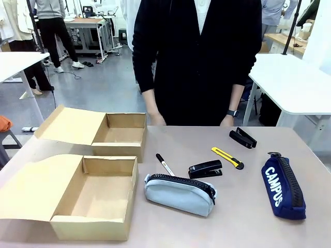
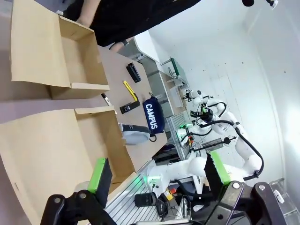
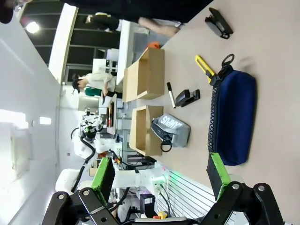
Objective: Place items inside the box.
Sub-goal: Pick up a Pencil pouch or Stapler and place it inside the Mailer Box closest to the robot.
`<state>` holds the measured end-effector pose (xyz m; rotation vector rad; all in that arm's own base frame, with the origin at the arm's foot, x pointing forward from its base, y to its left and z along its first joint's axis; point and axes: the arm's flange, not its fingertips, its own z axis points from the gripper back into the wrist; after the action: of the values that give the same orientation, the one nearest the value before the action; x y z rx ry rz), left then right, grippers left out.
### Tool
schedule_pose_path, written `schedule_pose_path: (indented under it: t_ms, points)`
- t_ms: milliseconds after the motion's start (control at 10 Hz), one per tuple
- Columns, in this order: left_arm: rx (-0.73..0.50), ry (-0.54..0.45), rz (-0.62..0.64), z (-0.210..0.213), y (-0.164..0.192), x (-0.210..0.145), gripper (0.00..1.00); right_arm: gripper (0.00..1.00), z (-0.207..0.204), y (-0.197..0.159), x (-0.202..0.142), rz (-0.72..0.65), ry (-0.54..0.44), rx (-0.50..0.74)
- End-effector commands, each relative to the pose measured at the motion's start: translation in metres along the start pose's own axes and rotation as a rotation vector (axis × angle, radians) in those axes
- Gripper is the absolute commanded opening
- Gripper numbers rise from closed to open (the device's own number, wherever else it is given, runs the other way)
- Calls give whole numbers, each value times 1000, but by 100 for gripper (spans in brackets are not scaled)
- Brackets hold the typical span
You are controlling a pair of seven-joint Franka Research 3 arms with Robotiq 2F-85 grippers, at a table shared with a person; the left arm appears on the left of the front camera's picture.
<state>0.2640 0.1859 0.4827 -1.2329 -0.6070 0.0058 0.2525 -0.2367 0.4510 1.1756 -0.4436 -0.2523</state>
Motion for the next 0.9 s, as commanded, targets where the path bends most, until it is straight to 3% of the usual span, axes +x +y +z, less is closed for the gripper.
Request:
schedule_pose_path:
  t_ms: [0,100,300,500,600,800]
  points:
    - [-18,-14,-19,0,2,3,100,100,-16,9,2,65,26,-25]
    - [-18,-14,-19,0,2,3,100,100,-43,30,-1,160,47,-107]
    - [-18,-14,-19,0,2,3,100,100,-139,83,-20,412,188,-246]
    - [-18,-14,-19,0,2,3,100,100,-193,108,-36,568,288,-286]
    - [-18,-14,-19,0,2,3,100,100,-188,106,-30,551,293,-254]
    - [-18,-14,-19,0,2,3,100,100,-106,72,-4,430,216,-81]
